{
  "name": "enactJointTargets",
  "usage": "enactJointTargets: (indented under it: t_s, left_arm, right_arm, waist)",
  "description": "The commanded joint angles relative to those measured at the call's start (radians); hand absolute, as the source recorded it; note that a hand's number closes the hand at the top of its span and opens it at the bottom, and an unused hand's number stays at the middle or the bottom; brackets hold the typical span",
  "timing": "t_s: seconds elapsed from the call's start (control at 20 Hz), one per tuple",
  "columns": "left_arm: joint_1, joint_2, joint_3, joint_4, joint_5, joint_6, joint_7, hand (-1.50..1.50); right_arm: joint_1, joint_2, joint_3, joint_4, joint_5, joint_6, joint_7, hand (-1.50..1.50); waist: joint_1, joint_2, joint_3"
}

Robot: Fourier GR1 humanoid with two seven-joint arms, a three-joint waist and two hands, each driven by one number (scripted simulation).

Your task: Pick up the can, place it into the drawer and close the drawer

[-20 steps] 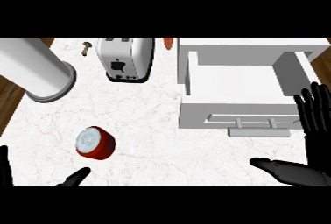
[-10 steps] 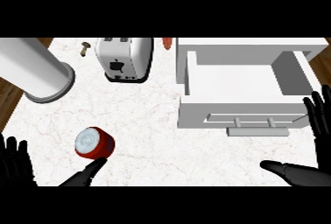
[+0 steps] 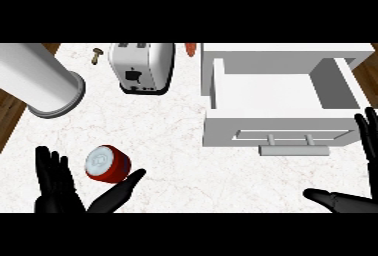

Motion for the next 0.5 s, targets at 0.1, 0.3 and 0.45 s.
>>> enactJointTargets:
  t_s: [0.1, 0.3, 0.45]
  left_arm:
    - [-0.03, -0.001, 0.072, 0.164, 0.179, 0.027, -0.167, -1.5]
    - [-0.014, -0.001, 0.078, 0.244, 0.264, 0.04, -0.279, -1.5]
    - [0.002, -0.001, 0.036, 0.294, 0.345, 0.092, -0.378, -1.5]
  right_arm:
    - [0.021, -0.043, -0.077, -0.025, -0.067, 0.059, 0.01, -1.5]
    - [-0.013, -0.043, -0.074, -0.039, -0.046, 0.032, 0.081, -1.5]
    - [-0.015, -0.049, -0.121, 0.003, -0.084, 0.068, 0.015, -1.5]
  waist:
    - [-0.001, 0.0, 0.0]
    - [0.002, 0.0, 0.0]
    - [0.002, 0.0, 0.0]
